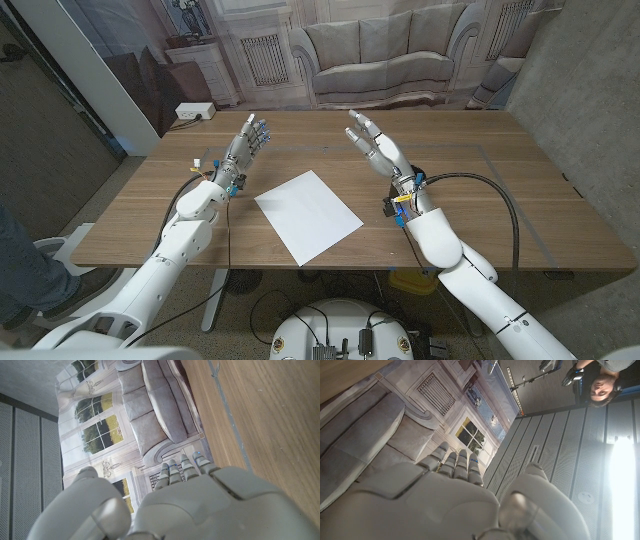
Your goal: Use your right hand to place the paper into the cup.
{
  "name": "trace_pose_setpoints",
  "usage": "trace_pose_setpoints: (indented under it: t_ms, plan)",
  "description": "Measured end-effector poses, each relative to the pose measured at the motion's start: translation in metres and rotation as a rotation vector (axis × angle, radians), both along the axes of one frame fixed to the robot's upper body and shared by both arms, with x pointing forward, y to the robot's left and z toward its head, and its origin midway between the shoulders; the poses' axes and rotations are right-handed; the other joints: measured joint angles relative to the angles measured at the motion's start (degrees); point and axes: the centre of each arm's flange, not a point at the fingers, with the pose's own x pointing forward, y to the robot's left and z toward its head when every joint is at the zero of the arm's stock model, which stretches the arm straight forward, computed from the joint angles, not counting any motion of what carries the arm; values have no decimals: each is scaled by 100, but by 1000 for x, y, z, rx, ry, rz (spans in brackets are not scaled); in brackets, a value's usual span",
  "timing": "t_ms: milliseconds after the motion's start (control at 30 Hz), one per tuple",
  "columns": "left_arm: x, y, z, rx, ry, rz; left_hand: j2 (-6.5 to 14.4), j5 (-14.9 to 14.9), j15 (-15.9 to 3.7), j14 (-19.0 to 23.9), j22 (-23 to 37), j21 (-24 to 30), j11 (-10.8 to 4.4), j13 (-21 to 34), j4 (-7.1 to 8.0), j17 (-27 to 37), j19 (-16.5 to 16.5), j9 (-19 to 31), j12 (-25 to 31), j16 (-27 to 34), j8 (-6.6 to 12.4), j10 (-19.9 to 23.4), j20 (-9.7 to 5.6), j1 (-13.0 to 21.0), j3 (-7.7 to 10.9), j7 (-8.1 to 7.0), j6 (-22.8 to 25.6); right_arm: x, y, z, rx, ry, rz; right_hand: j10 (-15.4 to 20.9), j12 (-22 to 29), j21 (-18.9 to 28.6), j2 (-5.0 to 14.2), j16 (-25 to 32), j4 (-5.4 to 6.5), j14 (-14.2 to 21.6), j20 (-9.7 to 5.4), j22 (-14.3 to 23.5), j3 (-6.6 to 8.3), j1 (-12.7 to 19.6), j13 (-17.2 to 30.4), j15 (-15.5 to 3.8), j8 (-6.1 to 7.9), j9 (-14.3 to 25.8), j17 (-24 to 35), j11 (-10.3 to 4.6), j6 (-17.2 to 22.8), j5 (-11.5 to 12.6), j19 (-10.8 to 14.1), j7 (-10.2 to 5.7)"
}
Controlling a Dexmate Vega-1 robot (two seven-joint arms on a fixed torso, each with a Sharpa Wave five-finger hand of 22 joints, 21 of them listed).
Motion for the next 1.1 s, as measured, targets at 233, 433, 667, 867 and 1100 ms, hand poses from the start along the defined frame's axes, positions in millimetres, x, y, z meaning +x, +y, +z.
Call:
trace_pose_setpoints:
  t_ms: [233, 433, 667, 867, 1100]
  plan:
    - [0, -1, 0, 0, -1, 3, 0, 0, 0, 0, 0, 0, 22, 0, -23, 0, 0, 0, 0, 0, -57, -22, 0, 0, -23, 11, -173, 0, 4, 1, -22, -23, -21, 0, 0, 0, 0, 0, 0, 0, 0, 0, 0, 0, 0, 0, 0, 0, 0, 0, -2, 0, 0, 2]
    - [-1, -1, 1, -1, -3, 5, 24, 0, 0, 0, 0, 0, 21, 0, -23, 0, 0, 0, 0, 0, -57, -22, 0, 24, -23, 11, -173, -1, 6, 1, -40, -41, -39, 0, 0, 0, 23, 0, -22, 0, -32, 0, 23, 23, 0, 0, 0, 0, 0, 0, -2, 0, 32, 2]
    - [-2, -3, 1, 0, -5, 6, 24, 0, 0, 0, 0, 0, 21, 0, -23, 0, 0, 0, 0, 0, -56, -22, 0, 24, -22, 11, -172, 0, 9, 0, -67, -59, -66, 0, 0, 0, 23, 0, -22, 0, -32, 0, 23, 22, 24, 0, -6, 0, 0, 0, -3, 0, 32, 3]
    - [-3, -3, 0, 1, -4, 10, 23, 0, 0, 0, 0, 0, 21, 0, -22, 0, 0, 0, 0, 0, -56, -22, 0, 23, -22, 11, -172, 0, 12, 1, -86, -69, -77, 0, 0, 0, 39, 0, -22, 0, -32, 0, 23, 39, 24, 0, -31, 0, 0, 0, -3, 0, 32, 3]
    - [-6, -2, -3, 5, -2, 14, 23, 0, 0, 0, 0, 0, 21, 0, -22, 0, 0, 0, 0, 0, -56, -22, 0, 23, -22, 11, -172, 0, 15, 0, -111, -81, -93, 0, 0, 0, 38, 0, -45, 0, -32, 0, -1, 38, 24, 1, -31, 0, 0, 0, -3, 0, 31, 3]
